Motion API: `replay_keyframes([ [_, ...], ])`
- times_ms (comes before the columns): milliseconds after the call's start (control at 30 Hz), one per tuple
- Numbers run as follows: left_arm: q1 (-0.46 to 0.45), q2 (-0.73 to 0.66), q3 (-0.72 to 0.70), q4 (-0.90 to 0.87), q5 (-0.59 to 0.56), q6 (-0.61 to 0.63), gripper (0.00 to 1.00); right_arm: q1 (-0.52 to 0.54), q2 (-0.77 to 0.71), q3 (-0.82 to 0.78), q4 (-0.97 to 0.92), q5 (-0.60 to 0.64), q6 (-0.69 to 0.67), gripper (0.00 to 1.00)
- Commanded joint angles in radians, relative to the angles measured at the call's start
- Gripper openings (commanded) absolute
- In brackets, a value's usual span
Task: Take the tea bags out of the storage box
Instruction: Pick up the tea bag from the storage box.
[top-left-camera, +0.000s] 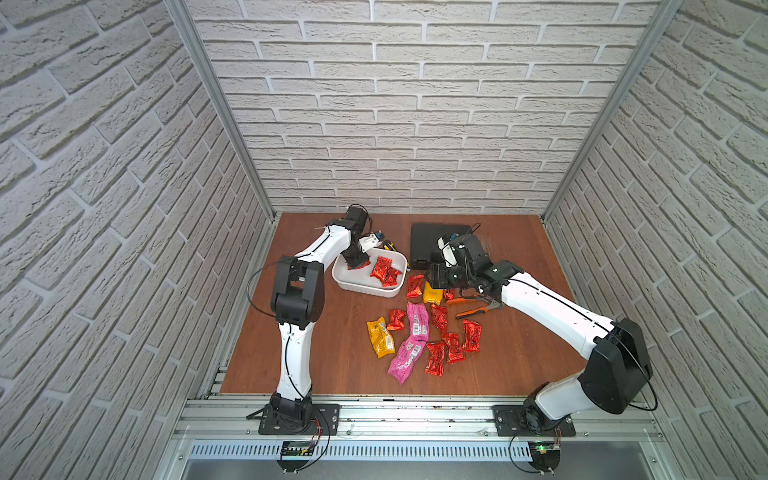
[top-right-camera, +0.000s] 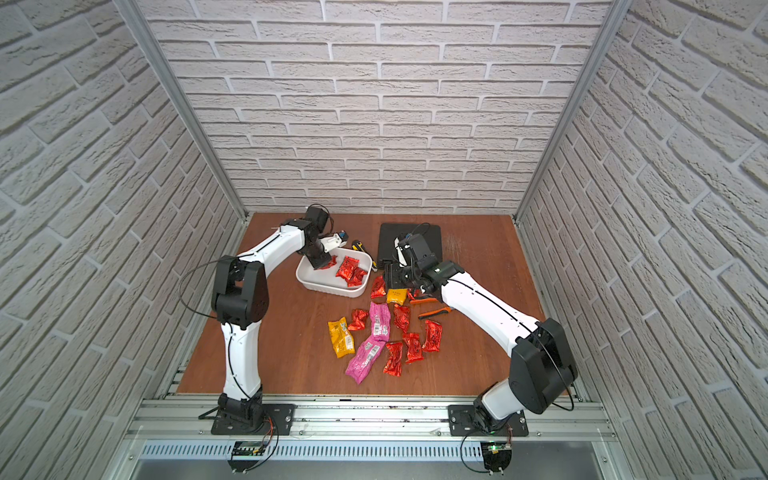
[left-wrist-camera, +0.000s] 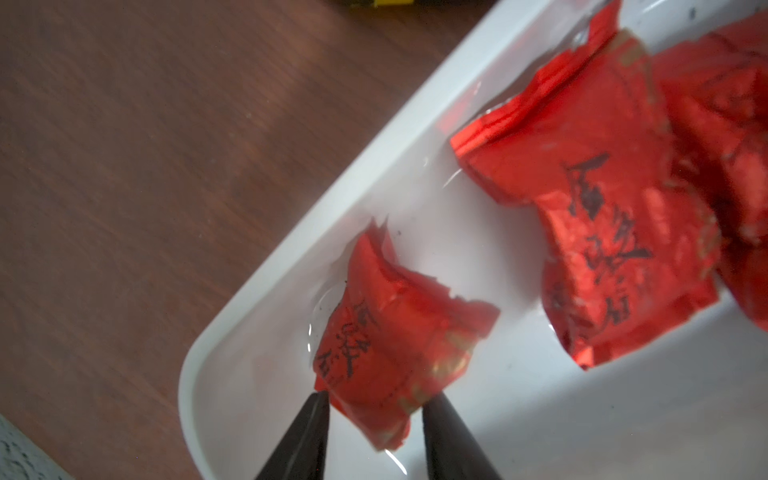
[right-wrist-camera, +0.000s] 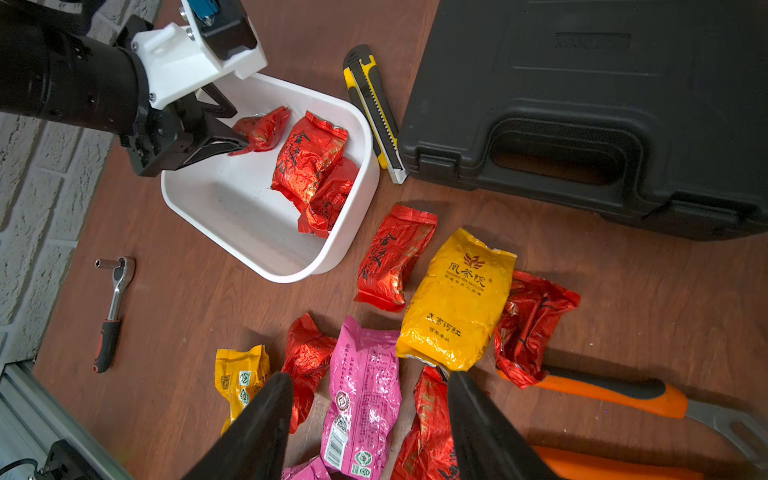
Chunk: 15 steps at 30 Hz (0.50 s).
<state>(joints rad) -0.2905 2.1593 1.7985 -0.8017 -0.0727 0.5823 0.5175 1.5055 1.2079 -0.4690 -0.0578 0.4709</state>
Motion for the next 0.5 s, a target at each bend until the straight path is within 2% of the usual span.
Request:
replay_keyframes([
  [0, 0.005, 0.019, 0.029, -0.030, 0.038, 0.003, 0.29, -0.010, 0.001, 0.030, -0.006, -0.014, -0.009, 0.64],
  [233, 0.003, -0.025, 0.019, -0.041, 0.042, 0.001, 0.01, -0.017, -0.015, 0.022, 0.002, -0.025, -0.003, 0.64],
  [467, -0.020, -0.178, -0.015, -0.042, 0.072, -0.076, 0.00, -0.017, -0.051, -0.007, 0.033, -0.070, 0.024, 0.63],
])
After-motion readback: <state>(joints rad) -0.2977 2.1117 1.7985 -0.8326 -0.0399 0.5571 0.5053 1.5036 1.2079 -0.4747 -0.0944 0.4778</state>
